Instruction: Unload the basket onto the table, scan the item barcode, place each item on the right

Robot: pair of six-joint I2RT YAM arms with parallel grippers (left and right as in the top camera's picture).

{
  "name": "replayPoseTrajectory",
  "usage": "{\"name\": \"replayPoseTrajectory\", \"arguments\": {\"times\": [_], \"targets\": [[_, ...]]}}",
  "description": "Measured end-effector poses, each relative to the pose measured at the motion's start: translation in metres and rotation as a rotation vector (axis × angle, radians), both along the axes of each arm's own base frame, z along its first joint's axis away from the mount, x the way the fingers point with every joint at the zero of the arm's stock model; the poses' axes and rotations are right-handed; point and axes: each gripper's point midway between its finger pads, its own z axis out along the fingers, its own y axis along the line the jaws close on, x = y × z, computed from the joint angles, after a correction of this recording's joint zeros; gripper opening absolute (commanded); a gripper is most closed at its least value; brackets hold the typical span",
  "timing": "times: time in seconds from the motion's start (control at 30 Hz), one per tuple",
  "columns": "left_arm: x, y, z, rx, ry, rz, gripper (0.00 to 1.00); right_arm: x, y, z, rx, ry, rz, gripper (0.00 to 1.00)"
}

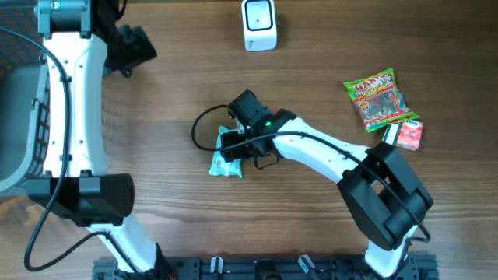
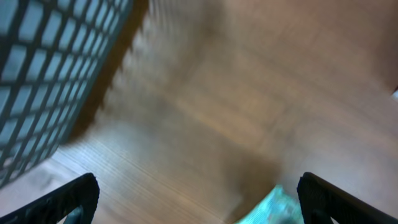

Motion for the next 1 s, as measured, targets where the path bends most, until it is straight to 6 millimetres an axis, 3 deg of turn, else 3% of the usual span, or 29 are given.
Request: {"name": "replayPoseTrajectory", "arguments": {"times": [0.23,0.27,0.3,0.33,0.37,0.57,0.73,0.9,1.0], "targets": [[0.005,-0.010,0.000,-0.052,-0.017,-0.022,1.00,-0.003,0.004,0.003,0.048,0.043,-0.002,0.80],[0.002,-0.015,-0.002,-0.084,-0.004,-0.032,0.92,0.000,0.001,0.004,0.053,0.048,-0.012,0.82],[0.001,-0.021,-0.003,-0.118,0.002,-0.044,0.48,0.003,-0.002,0.004,0.060,0.056,-0.021,0.86],[-0.005,-0.028,-0.005,-0.156,0.027,-0.053,0.17,0.005,-0.005,0.005,0.073,0.071,-0.032,0.89],[-0.012,-0.035,-0.008,-0.189,0.058,-0.065,0.04,0.008,-0.010,0.006,0.090,0.090,-0.044,0.89],[-0.037,-0.083,-0.026,-0.265,0.200,-0.183,0.04,0.006,-0.015,0.009,0.123,0.149,-0.052,0.93],[-0.059,-0.128,-0.058,-0.256,0.323,-0.296,0.04,0.002,-0.017,0.008,0.117,0.162,-0.038,0.98],[-0.086,-0.155,-0.099,-0.197,0.454,-0.379,0.04,0.001,-0.017,0.008,0.117,0.166,-0.037,0.97],[-0.088,-0.154,-0.114,-0.187,0.472,-0.378,0.04,0.001,-0.017,0.008,0.116,0.168,-0.037,0.97]]}}
